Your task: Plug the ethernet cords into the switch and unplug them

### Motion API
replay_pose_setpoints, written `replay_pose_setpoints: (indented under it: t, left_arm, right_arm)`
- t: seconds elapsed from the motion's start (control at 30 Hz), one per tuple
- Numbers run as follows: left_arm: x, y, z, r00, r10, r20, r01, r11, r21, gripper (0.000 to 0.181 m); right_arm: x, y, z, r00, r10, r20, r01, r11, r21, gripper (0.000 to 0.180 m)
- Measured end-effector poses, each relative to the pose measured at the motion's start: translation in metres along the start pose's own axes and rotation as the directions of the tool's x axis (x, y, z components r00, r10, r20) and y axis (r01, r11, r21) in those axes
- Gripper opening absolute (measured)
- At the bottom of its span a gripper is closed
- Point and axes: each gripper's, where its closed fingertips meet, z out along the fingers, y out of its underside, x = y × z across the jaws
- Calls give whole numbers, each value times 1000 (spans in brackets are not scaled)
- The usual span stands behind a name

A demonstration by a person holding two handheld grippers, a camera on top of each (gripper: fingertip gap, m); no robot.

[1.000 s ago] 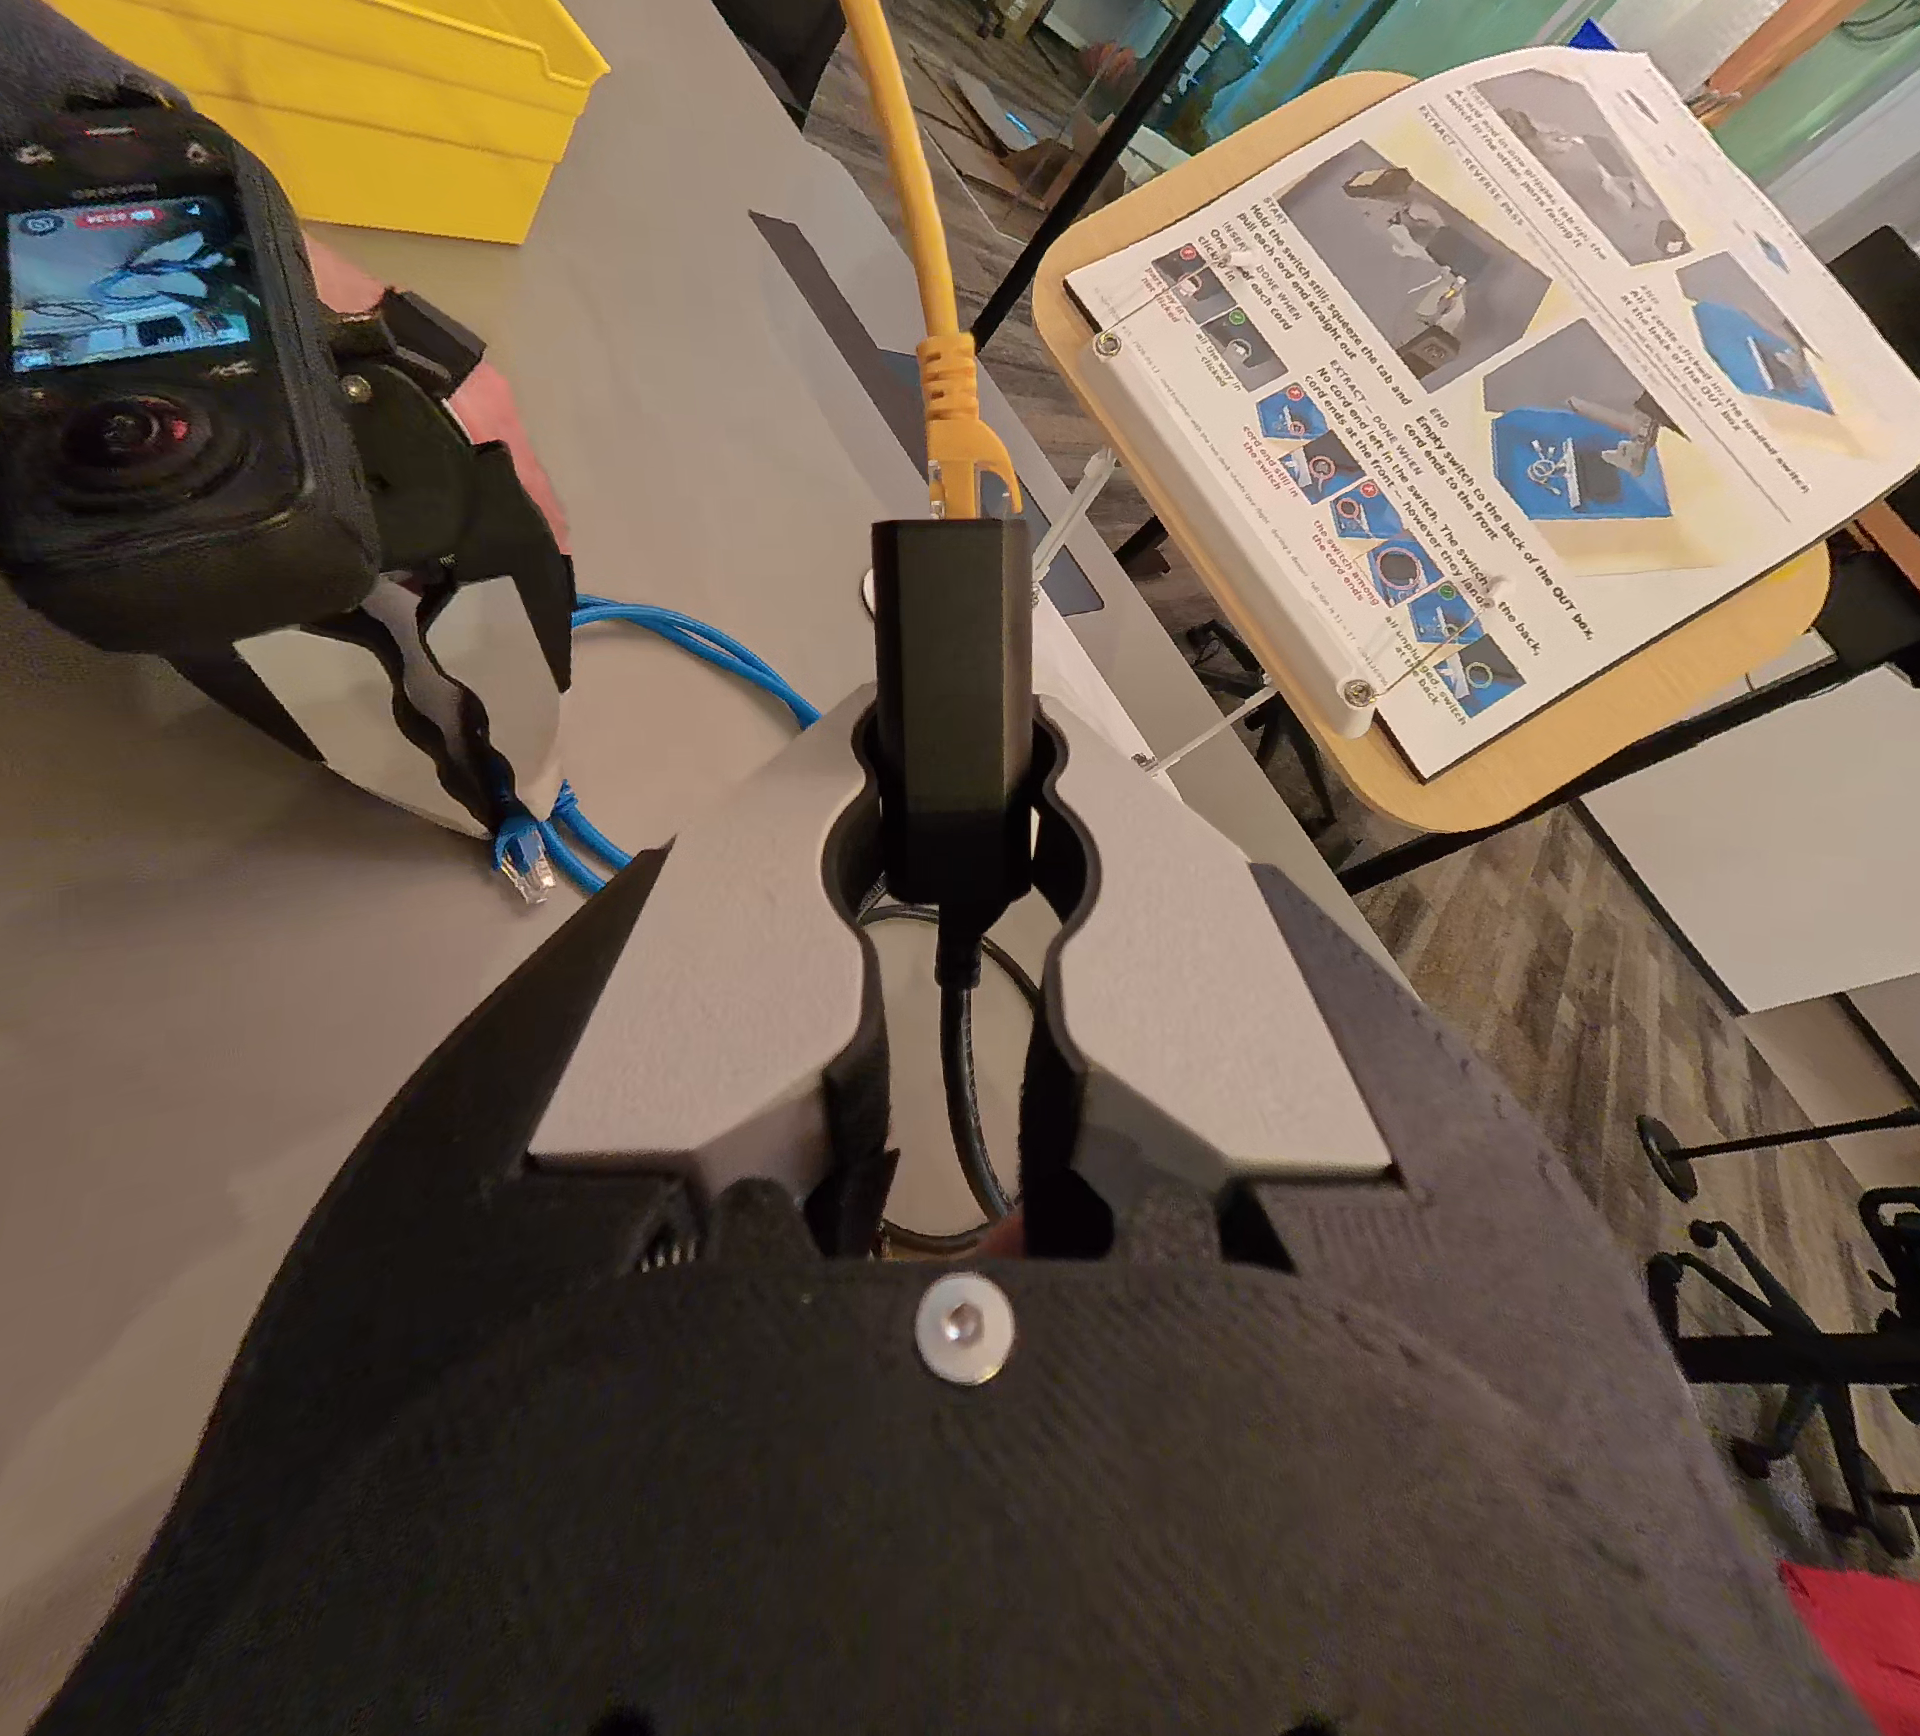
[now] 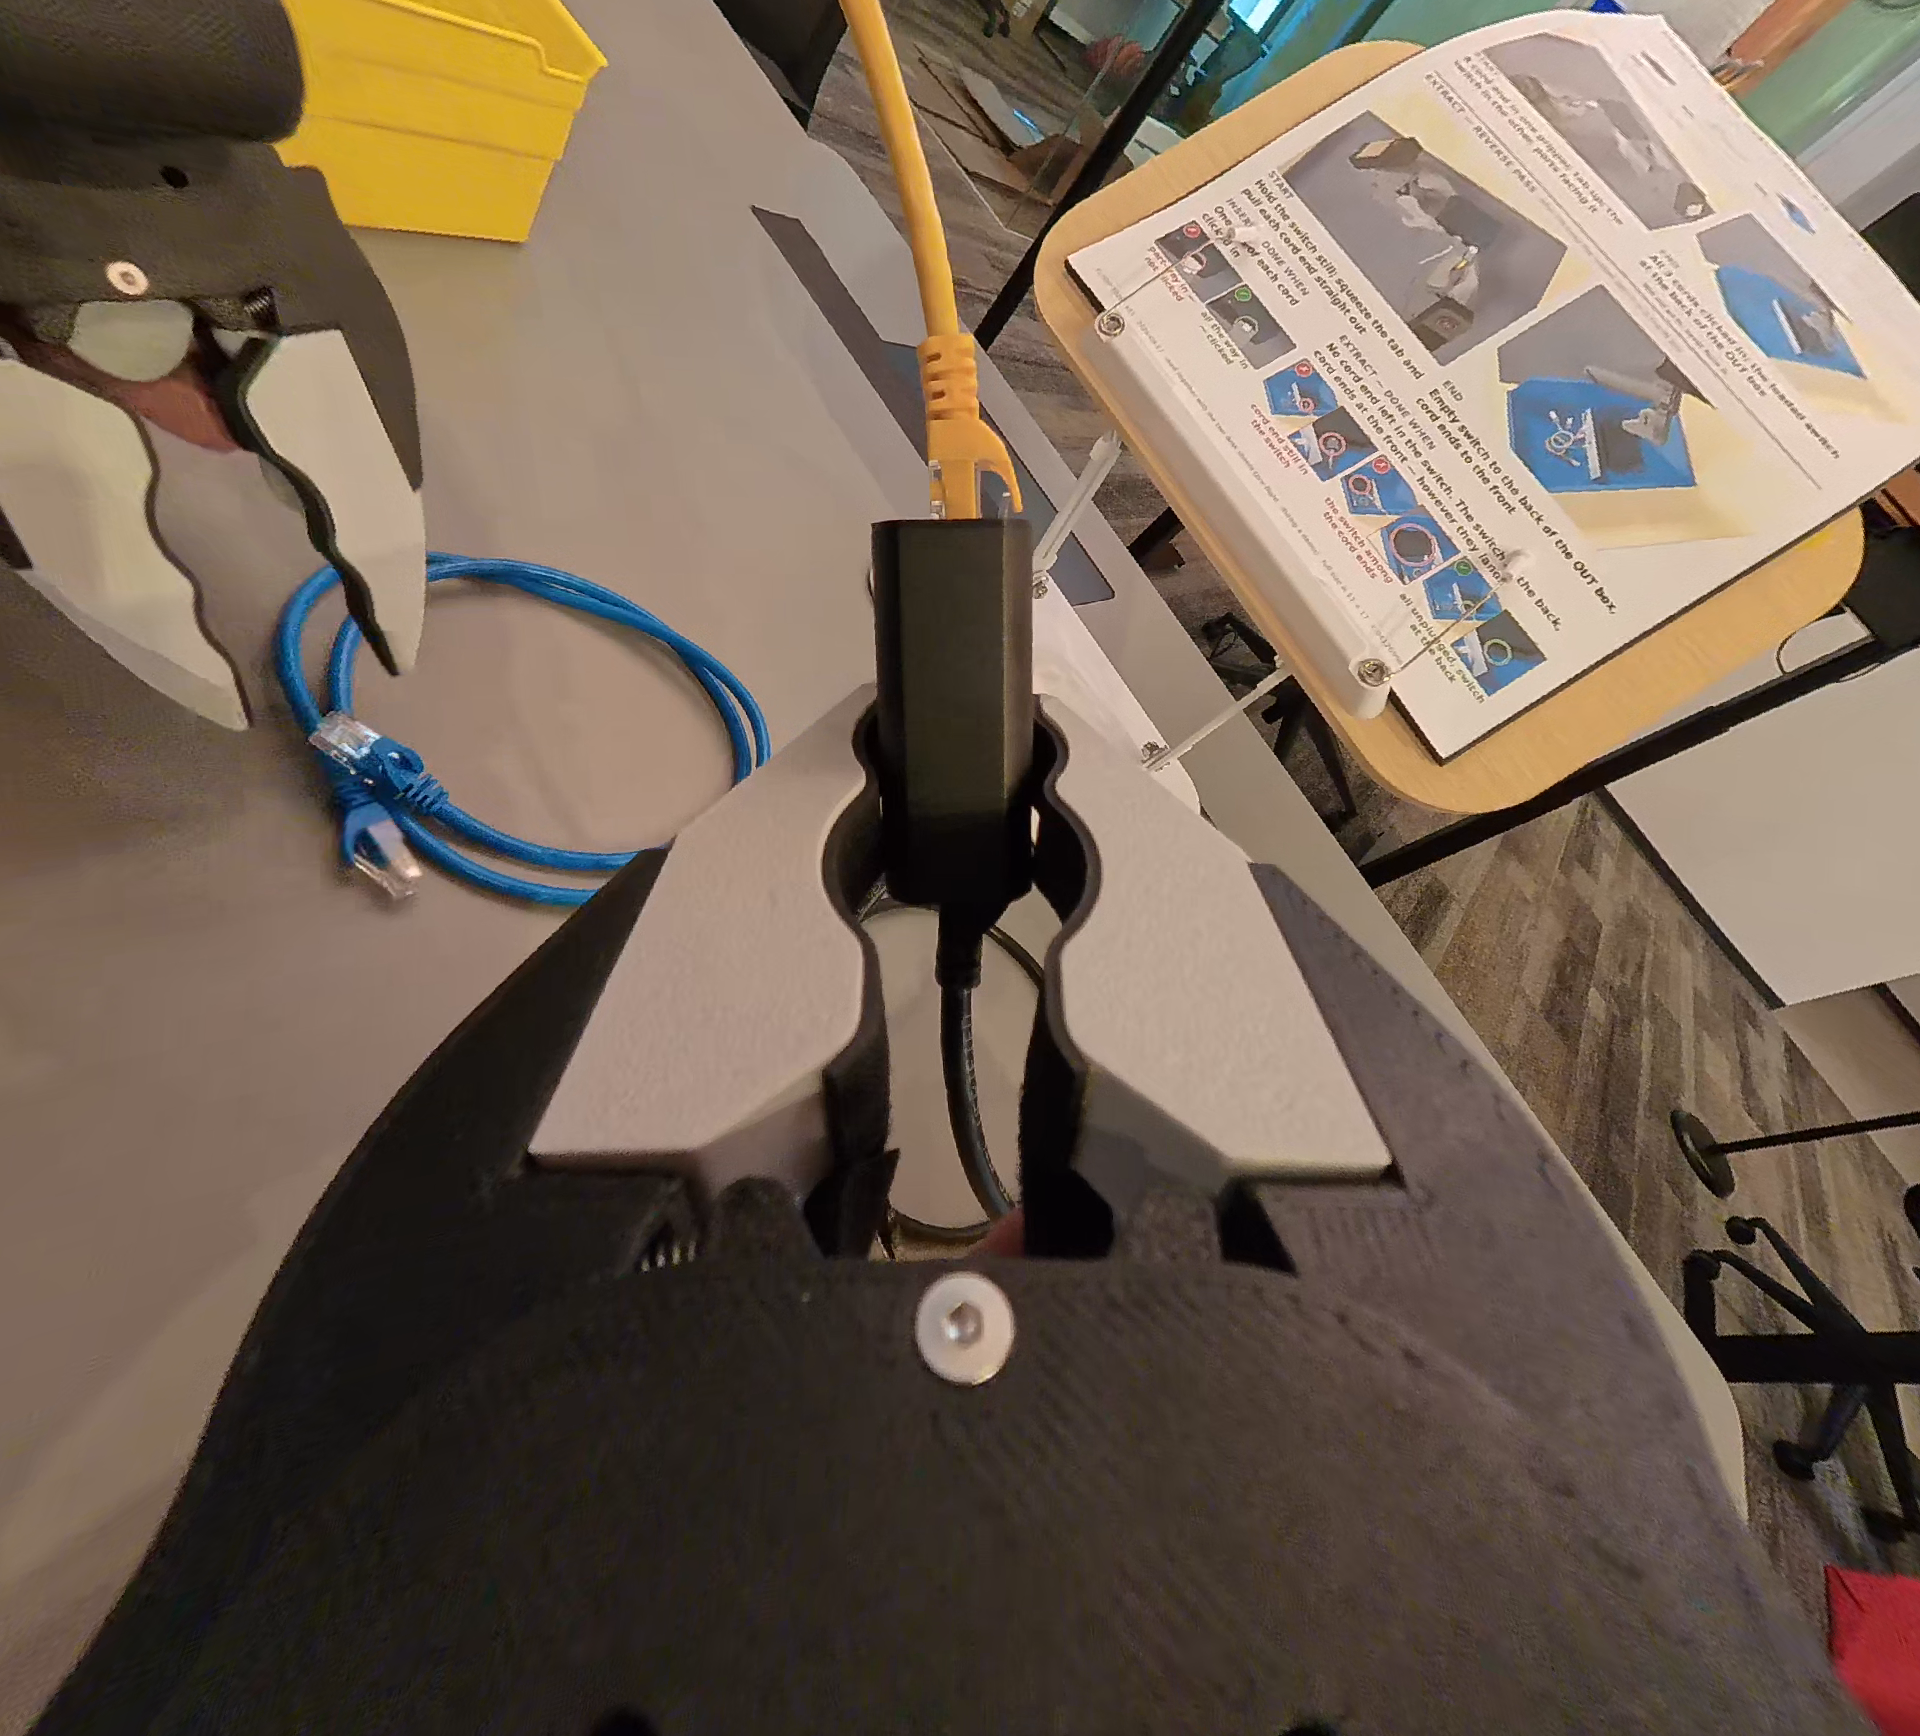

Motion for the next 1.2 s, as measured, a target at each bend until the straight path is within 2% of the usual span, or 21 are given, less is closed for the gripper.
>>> replay_pose_setpoints:
  t: [0.13,0.3,0.43,0.5,0.6,0.67,0.77,0.83,0.87,1.0,1.13,1.2]
  left_arm:
    - [0,12,9,996,62,60,-57,995,-80,33]
    - [-2,1,8,989,112,95,-108,993,-49,27]
    - [-16,10,5,985,143,98,-130,983,-132,26]
    - [-14,29,7,996,76,48,-63,969,-241,24]
    - [-13,40,4,994,-61,95,87,950,-300,16]
    - [-6,41,4,974,-186,127,215,935,-282,4]
    - [11,38,4,928,-325,183,361,907,-217,4]
    - [48,21,6,917,-397,25,396,904,-162,11]
    - [59,16,4,927,-375,-12,370,917,-149,12]
    - [33,4,-13,992,-63,109,78,986,-145,18]
    - [2,-19,-9,970,212,122,-193,969,-153,24]
    - [8,-25,6,948,317,19,-312,942,-123,29]
  right_arm:
    - [-3,-2,2,1000,-6,7,6,1000,0,21]
    - [-2,-2,0,1000,-8,0,8,1000,0,22]
    - [-1,-1,0,1000,-3,1,3,1000,1,21]
    - [-2,-2,0,1000,-5,3,5,1000,2,22]
    - [-1,-3,-1,1000,-8,1,8,1000,3,22]
    - [0,-2,-1,1000,-4,-1,4,1000,5,22]
    - [0,-1,-1,1000,-1,0,1,1000,5,22]
    - [0,-1,-1,1000,1,0,-1,1000,6,22]
    - [1,-2,-1,1000,1,-2,-1,1000,8,22]
    - [1,-3,-3,1000,4,-3,-4,1000,13,21]
    - [2,-6,-3,1000,0,-7,0,1000,15,22]
    - [4,-8,-5,1000,1,-12,-1,1000,18,22]
